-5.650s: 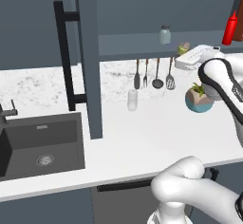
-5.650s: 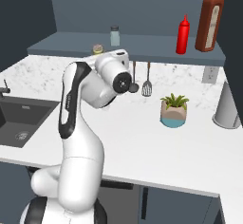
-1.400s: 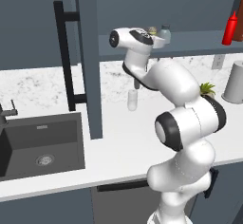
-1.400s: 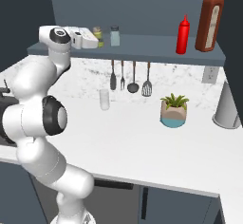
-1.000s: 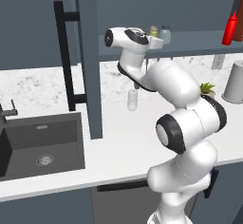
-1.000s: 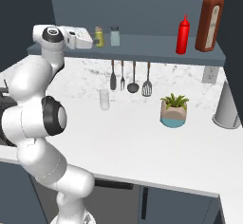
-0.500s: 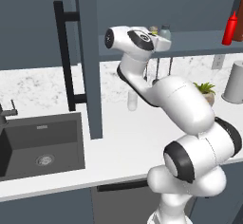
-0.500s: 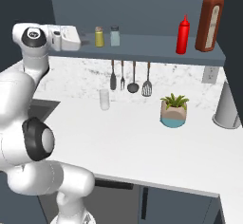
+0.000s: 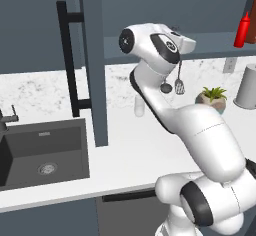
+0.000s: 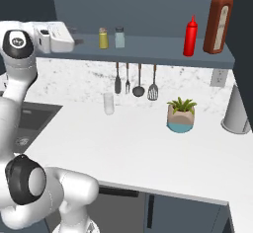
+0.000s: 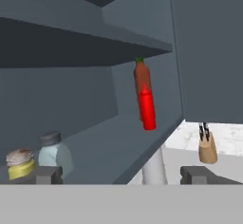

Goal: Put the shaker and condiment bottle from the counter next to their counterparts in the cabinet.

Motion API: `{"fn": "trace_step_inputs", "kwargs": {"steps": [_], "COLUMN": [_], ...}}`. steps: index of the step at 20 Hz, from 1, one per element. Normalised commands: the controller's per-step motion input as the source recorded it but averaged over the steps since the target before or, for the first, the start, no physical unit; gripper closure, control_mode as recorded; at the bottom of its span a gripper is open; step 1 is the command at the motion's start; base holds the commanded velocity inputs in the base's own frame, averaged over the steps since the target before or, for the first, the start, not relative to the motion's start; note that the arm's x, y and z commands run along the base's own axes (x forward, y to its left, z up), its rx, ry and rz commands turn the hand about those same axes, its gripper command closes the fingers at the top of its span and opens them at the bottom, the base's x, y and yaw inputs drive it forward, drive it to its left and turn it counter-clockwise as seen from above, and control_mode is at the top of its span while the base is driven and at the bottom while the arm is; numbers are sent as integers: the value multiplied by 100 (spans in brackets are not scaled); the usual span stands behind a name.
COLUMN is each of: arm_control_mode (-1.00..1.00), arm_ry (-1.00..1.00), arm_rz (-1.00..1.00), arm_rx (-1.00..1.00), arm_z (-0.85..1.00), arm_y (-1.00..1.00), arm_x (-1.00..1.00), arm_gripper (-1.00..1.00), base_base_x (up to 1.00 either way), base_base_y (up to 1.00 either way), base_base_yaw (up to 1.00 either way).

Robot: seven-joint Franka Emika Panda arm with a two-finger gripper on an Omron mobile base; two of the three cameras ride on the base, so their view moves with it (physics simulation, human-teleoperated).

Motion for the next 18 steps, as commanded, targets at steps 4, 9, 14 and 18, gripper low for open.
{"fn": "trace_step_inputs", "kwargs": {"steps": [4,9,14,18], "arm_control_mode": [-100,-100,-100,-100], "arm_ry": [0,-1,-6,-11], "arm_rz": [16,14,12,13], "arm_rx": [1,4,2,1], "arm_z": [17,17,17,17], "arm_y": [-15,-36,-31,-23], "arm_x": [-59,-80,-100,-100], "arm_gripper": [-100,-100,-100,-100], "base_base_x": [0,0,0,0], "base_base_y": [0,0,0,0], "base_base_yaw": [0,0,0,0]}}
